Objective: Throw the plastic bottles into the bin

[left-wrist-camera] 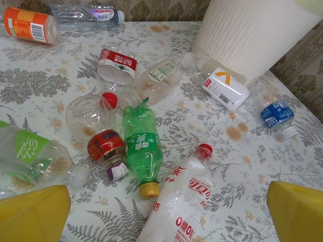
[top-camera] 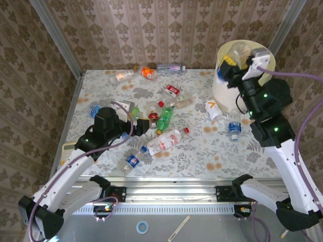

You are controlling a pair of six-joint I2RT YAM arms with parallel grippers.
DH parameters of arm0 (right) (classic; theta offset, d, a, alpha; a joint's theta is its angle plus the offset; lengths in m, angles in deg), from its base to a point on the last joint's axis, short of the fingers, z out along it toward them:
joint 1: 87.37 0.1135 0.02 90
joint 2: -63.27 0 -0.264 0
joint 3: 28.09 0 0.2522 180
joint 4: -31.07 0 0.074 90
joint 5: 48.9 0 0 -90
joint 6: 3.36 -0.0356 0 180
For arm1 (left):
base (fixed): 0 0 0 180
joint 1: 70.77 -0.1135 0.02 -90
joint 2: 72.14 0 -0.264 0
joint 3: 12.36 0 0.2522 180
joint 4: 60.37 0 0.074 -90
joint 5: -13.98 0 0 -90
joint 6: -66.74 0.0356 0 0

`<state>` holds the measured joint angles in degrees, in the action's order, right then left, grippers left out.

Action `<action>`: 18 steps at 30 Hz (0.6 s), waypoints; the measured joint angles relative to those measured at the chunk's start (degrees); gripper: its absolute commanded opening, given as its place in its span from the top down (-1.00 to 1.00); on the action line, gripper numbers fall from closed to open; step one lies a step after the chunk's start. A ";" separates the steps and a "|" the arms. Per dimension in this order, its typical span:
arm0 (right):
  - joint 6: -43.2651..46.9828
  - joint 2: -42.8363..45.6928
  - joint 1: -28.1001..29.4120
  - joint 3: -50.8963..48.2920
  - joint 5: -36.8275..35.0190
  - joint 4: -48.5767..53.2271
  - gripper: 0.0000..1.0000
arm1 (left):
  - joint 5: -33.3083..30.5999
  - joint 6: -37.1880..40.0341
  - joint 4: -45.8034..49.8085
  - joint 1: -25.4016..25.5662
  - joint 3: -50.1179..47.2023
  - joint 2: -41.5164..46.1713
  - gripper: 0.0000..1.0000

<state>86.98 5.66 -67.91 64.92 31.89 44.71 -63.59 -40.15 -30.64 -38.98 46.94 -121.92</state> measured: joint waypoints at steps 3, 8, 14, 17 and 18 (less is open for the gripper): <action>2.78 -2.23 -2.45 1.66 -0.48 -6.78 0.44 | -0.13 0.15 -0.13 0.00 0.00 0.07 -1.00; 4.46 -6.91 -7.93 5.51 -0.87 -12.48 0.46 | -0.46 0.46 -0.04 0.00 0.33 1.01 -1.00; 2.80 -15.58 -15.67 13.97 -2.47 -11.82 0.48 | -1.09 1.70 1.16 0.00 2.62 1.03 -1.00; -0.11 -24.00 -18.93 24.39 -4.35 -4.92 0.31 | -1.36 2.14 1.64 -0.04 3.30 1.03 -1.00; -1.40 -27.02 -19.82 28.46 -4.55 -1.53 0.27 | -1.40 2.25 1.64 -0.09 3.34 1.03 -1.00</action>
<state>85.58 -21.35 -87.73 93.37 27.34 43.18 -64.99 -37.90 -29.00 -39.06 50.28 -120.89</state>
